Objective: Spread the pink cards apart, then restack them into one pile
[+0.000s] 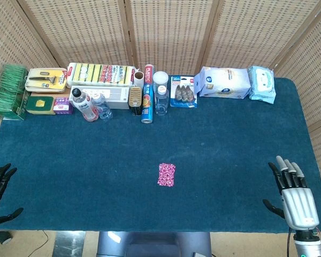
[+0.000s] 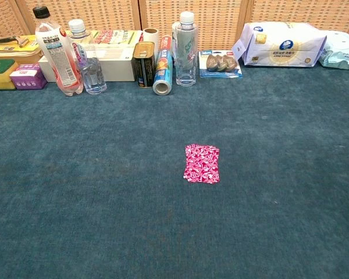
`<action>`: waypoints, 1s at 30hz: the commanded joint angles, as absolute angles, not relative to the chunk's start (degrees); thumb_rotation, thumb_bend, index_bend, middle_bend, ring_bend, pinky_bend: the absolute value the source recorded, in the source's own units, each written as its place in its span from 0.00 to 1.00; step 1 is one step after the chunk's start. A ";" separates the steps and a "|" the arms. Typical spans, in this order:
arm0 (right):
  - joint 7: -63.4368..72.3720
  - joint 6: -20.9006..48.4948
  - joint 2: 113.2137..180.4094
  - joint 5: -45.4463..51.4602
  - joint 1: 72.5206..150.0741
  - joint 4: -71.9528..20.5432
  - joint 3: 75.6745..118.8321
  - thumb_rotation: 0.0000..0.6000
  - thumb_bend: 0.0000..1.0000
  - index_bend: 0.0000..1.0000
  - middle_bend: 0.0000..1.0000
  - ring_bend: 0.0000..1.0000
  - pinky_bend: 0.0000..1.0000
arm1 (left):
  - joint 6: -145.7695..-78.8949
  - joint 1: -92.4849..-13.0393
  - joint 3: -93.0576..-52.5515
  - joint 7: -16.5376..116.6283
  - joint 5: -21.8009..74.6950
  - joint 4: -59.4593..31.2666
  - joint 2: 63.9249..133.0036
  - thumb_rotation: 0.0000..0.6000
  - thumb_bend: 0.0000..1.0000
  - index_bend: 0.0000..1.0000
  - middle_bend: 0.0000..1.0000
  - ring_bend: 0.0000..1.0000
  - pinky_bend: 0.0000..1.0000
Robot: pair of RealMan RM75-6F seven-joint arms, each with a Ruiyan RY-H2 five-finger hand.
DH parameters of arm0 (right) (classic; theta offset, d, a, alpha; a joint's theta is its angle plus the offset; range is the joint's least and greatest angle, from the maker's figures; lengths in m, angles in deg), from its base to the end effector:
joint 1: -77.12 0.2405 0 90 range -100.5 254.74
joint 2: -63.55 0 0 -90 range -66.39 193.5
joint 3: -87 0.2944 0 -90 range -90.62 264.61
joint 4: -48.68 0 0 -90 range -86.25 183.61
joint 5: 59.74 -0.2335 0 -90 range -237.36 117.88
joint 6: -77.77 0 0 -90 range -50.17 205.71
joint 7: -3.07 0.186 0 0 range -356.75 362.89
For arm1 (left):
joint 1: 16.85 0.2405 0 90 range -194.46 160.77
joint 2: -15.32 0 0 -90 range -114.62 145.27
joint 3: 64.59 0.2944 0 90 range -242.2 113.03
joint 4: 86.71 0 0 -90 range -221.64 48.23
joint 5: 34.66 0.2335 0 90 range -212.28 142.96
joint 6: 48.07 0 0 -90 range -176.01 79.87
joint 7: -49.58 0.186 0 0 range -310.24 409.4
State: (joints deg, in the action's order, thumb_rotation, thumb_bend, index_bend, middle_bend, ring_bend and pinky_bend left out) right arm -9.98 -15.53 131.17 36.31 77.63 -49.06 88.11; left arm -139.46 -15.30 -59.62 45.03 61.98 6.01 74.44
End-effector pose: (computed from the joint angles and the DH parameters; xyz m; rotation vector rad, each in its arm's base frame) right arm -0.3065 -0.1916 0.1354 1.4259 -0.7366 0.9634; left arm -0.3539 0.1548 0.1666 -1.4896 -0.9404 -0.9007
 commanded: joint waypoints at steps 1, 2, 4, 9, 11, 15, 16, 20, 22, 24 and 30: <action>-9.87 -15.80 131.23 36.36 77.35 -48.93 88.04 1.00 0.01 0.06 0.00 0.00 0.04 | -139.39 -15.38 -59.57 44.59 62.06 5.96 74.23 1.00 0.04 0.00 0.00 0.00 0.02; -9.89 -15.72 131.20 36.32 77.31 -48.89 87.98 1.00 0.01 0.06 0.00 0.00 0.04 | -139.25 -15.44 -59.53 44.59 62.10 5.99 74.19 1.00 0.05 0.00 0.00 0.00 0.02; -9.88 -15.33 130.94 36.18 77.46 -49.23 88.02 1.00 0.00 0.06 0.00 0.00 0.03 | -138.98 -15.59 -59.50 44.66 62.14 6.09 74.11 1.00 0.05 0.00 0.00 0.00 0.02; -5.60 -15.33 132.03 37.67 78.59 -46.81 88.51 1.00 0.00 0.14 0.07 0.00 0.00 | -139.50 -15.45 -59.23 43.86 62.83 6.27 73.85 1.00 0.05 0.00 0.00 0.00 0.02; -2.07 -13.49 132.22 38.15 79.67 -46.11 87.92 1.00 0.00 0.15 0.09 0.00 0.00 | -140.30 -15.16 -59.10 43.43 63.40 5.83 73.86 1.00 0.05 0.00 0.00 0.00 0.02; 3.97 -1.77 128.11 39.99 85.91 -51.40 85.40 1.00 0.00 0.15 0.11 0.00 0.00 | -140.62 -15.12 -58.89 42.45 63.92 5.30 73.78 1.00 0.05 0.00 0.00 0.00 0.02; 4.80 0.46 127.21 40.00 87.19 -52.89 85.21 1.00 0.00 0.15 0.11 0.00 0.00 | -140.67 -15.13 -58.90 42.23 63.94 5.26 73.73 1.00 0.05 0.00 0.00 0.00 0.02; 7.35 9.28 125.32 38.86 92.52 -58.22 85.29 1.00 0.00 0.15 0.12 0.00 0.00 | -140.70 -15.18 -58.96 41.32 63.76 5.06 73.49 1.00 0.05 0.00 0.00 0.00 0.02; 8.05 13.45 124.99 37.54 95.13 -60.70 85.80 1.00 0.00 0.14 0.13 0.00 0.00 | -140.52 -15.30 -59.01 40.89 63.58 5.02 73.38 1.00 0.05 0.00 0.00 0.00 0.02; 7.85 17.40 124.99 35.14 97.49 -62.98 86.61 1.00 0.00 0.12 0.14 0.00 0.00 | -140.17 -15.48 -59.06 40.60 63.37 5.04 73.26 1.00 0.05 0.00 0.00 0.00 0.02; 1.73 24.13 127.69 28.32 102.66 -66.87 89.86 1.00 0.00 0.09 0.18 0.00 0.00 | -139.25 -16.00 -59.02 40.13 63.27 5.09 72.96 1.00 0.05 0.00 0.00 0.00 0.02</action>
State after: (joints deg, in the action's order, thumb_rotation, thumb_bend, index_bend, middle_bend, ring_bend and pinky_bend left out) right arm 4.77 21.22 126.47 31.36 100.29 -64.80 88.19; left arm -139.34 -15.94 -59.02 40.19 63.32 5.08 73.01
